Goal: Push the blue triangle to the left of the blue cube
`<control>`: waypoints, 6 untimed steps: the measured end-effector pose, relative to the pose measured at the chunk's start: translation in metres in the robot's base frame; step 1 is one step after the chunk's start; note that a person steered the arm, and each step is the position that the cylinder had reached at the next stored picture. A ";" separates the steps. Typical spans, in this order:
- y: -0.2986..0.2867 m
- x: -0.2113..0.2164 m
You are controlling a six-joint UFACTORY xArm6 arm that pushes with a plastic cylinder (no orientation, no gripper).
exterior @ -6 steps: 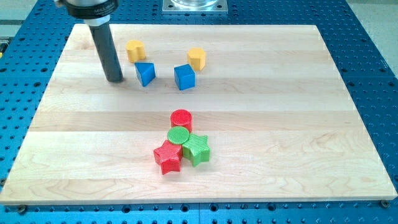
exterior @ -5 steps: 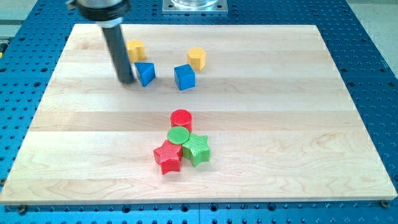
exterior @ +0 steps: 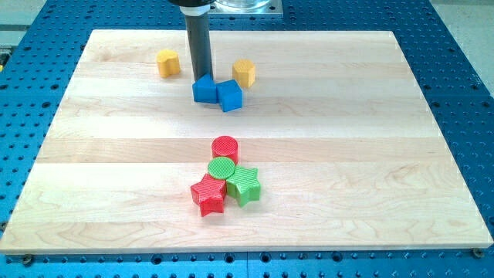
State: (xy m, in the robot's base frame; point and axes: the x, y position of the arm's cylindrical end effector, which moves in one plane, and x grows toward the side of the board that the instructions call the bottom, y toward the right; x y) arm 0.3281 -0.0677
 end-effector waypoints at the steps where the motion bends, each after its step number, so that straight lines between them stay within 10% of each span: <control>1: -0.004 0.005; 5: -0.052 0.091; 6: 0.047 0.085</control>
State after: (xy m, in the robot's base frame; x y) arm 0.4134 -0.0211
